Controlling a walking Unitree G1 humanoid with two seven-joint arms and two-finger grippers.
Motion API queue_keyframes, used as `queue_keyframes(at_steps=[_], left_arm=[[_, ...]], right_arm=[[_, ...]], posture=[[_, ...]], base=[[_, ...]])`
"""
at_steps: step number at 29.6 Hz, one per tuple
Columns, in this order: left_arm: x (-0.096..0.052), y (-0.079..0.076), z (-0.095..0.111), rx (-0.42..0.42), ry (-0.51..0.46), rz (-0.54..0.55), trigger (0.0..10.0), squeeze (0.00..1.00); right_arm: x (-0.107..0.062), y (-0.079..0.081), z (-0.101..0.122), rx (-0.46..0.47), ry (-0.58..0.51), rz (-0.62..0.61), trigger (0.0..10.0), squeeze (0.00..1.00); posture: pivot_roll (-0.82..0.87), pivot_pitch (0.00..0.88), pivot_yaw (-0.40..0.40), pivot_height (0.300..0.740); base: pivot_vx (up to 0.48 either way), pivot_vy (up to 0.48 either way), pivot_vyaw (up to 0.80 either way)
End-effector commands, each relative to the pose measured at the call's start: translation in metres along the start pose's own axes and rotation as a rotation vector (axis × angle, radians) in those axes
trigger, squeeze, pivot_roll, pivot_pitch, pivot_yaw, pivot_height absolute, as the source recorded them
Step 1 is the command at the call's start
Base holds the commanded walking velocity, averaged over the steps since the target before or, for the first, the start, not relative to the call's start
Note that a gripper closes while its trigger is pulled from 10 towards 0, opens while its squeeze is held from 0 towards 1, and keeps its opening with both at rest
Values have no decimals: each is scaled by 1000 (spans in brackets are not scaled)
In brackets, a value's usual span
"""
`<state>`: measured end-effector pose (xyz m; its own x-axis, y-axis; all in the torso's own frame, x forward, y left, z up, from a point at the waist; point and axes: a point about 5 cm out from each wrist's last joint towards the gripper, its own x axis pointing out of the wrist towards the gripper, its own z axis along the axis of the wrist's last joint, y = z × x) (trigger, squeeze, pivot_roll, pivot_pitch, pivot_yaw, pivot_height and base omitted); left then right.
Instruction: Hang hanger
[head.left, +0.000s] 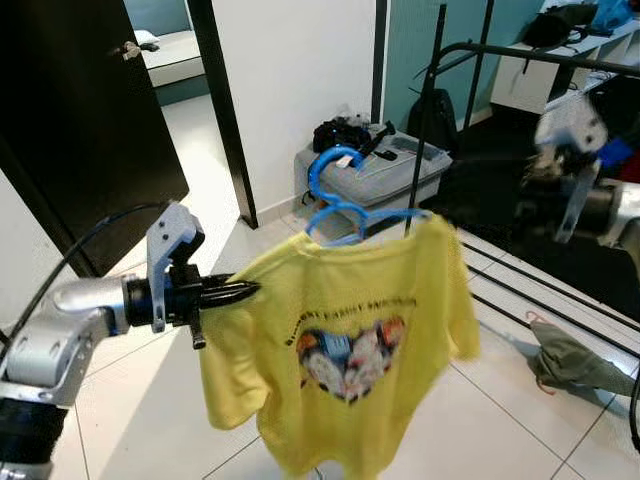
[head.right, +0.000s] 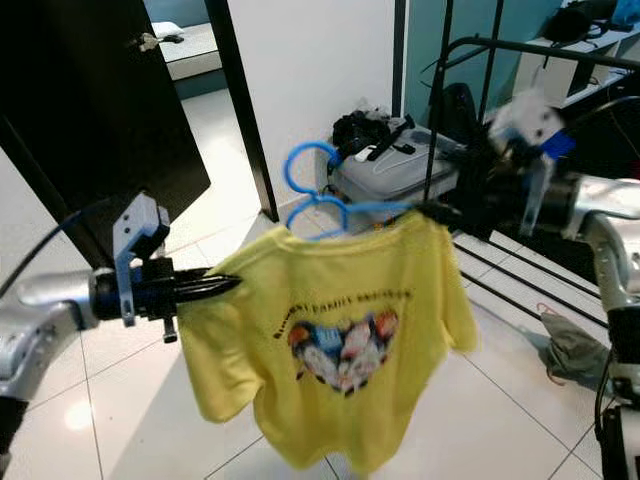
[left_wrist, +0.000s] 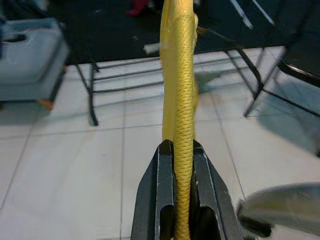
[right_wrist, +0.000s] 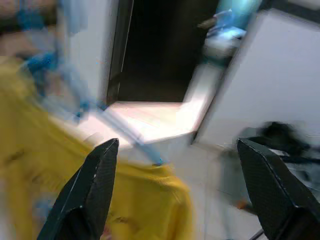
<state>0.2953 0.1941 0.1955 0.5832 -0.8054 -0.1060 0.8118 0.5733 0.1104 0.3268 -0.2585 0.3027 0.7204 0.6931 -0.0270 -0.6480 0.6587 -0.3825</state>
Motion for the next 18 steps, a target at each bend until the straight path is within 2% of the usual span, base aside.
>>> queue_keyframes(at_steps=[1, 2, 3, 4, 5, 6, 8, 9, 10, 15, 17, 18], left_arm=[[3, 2, -8, -40, -57, 149, 0, 0], [7, 2, -20, -83, -78, 280, 10000, 0], [9, 2, -28, -113, -88, 367, 10000, 0], [8, 1, -38, -148, -102, 456, 10000, 0], [6, 0, -45, -169, -109, 507, 10000, 0], [6, 0, -45, -169, -109, 507, 10000, 0], [2, -3, -58, -199, -110, 601, 10000, 0], [-1, -7, -66, -241, -119, 645, 10000, 0], [-3, -10, -71, -273, -125, 675, 10000, 0], [-4, -17, -77, -300, -123, 700, 10000, 0], [-8, -31, -87, -219, -30, 665, 10000, 0], [-8, -31, -87, -219, -30, 665, 10000, 0]], right_arm=[[1, -5, -23, 117, -17, -215, 10000, 192], [4, -1, -50, 247, -7, -356, 10000, 0], [6, 5, -70, 334, 11, -442, 10000, 0], [11, 20, -95, 416, 58, -493, 10000, 0], [13, 30, -110, 458, 91, -513, 10000, 0], [13, 30, -110, 458, 91, -513, 10000, 0], [18, 52, -135, 570, 121, -536, 10000, 0], [20, 64, -147, 604, 140, -534, 10000, 0], [21, 72, -154, 623, 154, -535, 10000, 0], [21, 82, -164, 636, 183, -545, 10000, 0], [4, 83, -185, 617, 264, -634, 10000, 0], [4, 83, -185, 617, 264, -634, 10000, 0]], posture=[[-84, 0, 66, 740], [-88, 0, 68, 740], [-89, 0, 69, 740], [-93, 0, 67, 740], [-93, 0, 67, 740], [-93, 0, 67, 740], [-90, 0, 60, 740], [-86, 0, 52, 740], [-85, 0, 51, 740], [-80, 0, 46, 740], [-67, 0, 27, 740], [-67, 0, 27, 740]], base=[[0, 0, 0], [0, 0, 0], [0, 0, 0], [0, 0, 0], [0, 0, 0], [0, 0, 0], [0, 0, 0], [0, 0, -788], [0, 0, -788], [0, 0, -790], [0, 0, -800], [0, 0, -800]])
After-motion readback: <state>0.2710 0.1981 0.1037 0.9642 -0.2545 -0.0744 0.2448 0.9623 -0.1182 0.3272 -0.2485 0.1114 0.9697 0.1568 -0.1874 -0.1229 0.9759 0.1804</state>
